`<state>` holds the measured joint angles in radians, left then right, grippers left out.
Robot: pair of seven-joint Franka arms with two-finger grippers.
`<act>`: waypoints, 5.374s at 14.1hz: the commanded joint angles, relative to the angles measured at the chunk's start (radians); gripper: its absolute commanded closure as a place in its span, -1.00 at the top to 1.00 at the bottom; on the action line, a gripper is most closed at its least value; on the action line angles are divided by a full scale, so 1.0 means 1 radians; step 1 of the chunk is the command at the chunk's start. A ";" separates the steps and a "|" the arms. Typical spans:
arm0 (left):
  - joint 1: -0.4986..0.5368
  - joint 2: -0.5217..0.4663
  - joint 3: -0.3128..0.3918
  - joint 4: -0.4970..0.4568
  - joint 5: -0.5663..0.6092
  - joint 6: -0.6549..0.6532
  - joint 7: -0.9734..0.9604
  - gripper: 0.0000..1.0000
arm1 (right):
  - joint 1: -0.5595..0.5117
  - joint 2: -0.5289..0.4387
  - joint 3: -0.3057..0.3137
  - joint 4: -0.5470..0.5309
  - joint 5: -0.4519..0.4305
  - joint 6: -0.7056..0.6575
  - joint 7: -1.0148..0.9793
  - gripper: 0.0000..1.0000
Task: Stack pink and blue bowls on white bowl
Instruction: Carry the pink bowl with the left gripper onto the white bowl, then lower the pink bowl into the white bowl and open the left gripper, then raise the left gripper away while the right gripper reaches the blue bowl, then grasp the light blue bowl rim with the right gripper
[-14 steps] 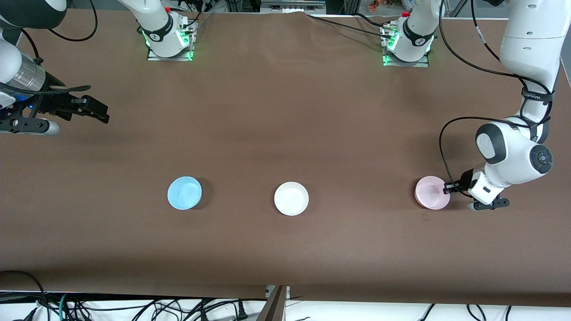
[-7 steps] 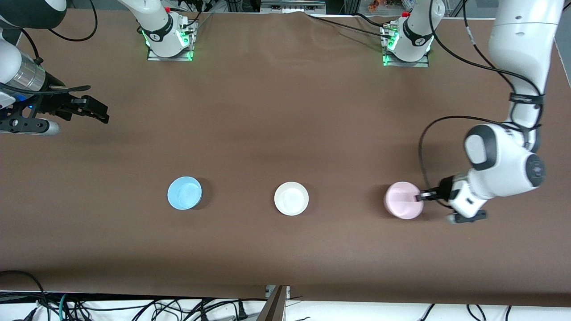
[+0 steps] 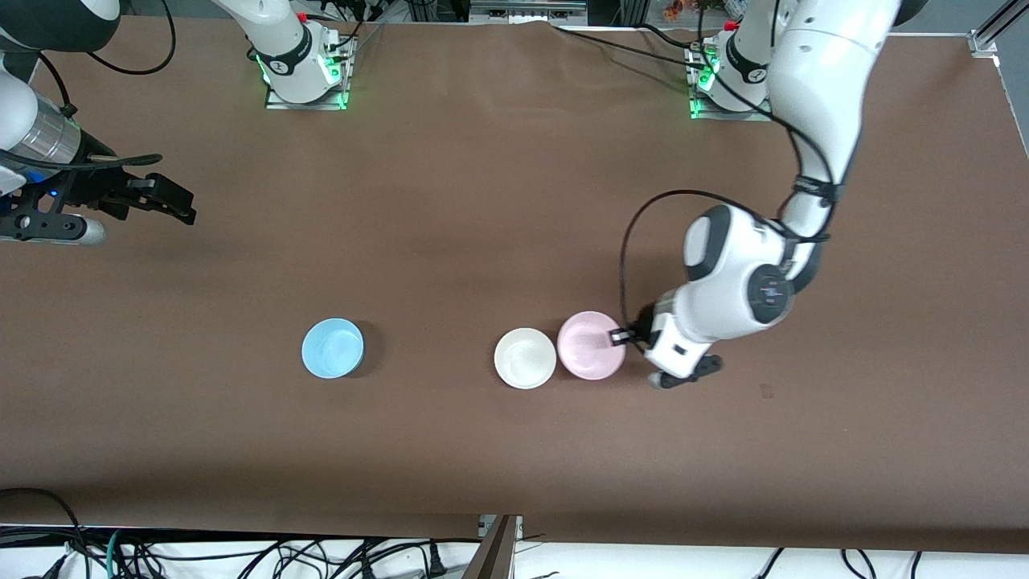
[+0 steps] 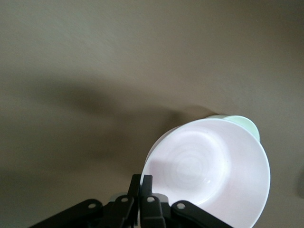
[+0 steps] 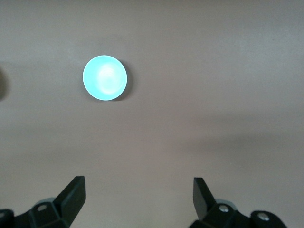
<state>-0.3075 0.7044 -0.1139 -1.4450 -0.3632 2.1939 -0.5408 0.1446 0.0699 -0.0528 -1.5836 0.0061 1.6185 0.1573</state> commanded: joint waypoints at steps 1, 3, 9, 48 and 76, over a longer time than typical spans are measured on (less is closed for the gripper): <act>-0.056 0.087 0.019 0.127 -0.005 -0.016 -0.057 -1.00 | -0.014 0.002 0.007 0.011 0.008 0.000 0.007 0.99; -0.085 0.130 0.017 0.187 0.041 -0.016 -0.082 -1.00 | -0.016 0.002 0.005 0.011 0.005 0.000 0.007 0.99; -0.127 0.184 0.013 0.242 0.056 0.015 -0.087 -1.00 | -0.017 0.008 0.004 0.011 0.005 0.003 0.007 0.99; -0.102 0.172 0.014 0.220 0.098 0.060 -0.176 1.00 | -0.016 0.047 -0.007 0.011 -0.046 0.064 0.016 0.99; 0.372 -0.465 0.034 0.081 0.379 -0.879 0.470 1.00 | 0.055 0.648 0.002 0.005 0.106 0.641 -0.105 0.17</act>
<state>0.0679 0.2382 -0.0771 -1.3650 -0.0112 1.3139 -0.0918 0.2014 0.6953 -0.0482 -1.5941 0.0955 2.2401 0.0538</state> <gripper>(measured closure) 0.000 0.185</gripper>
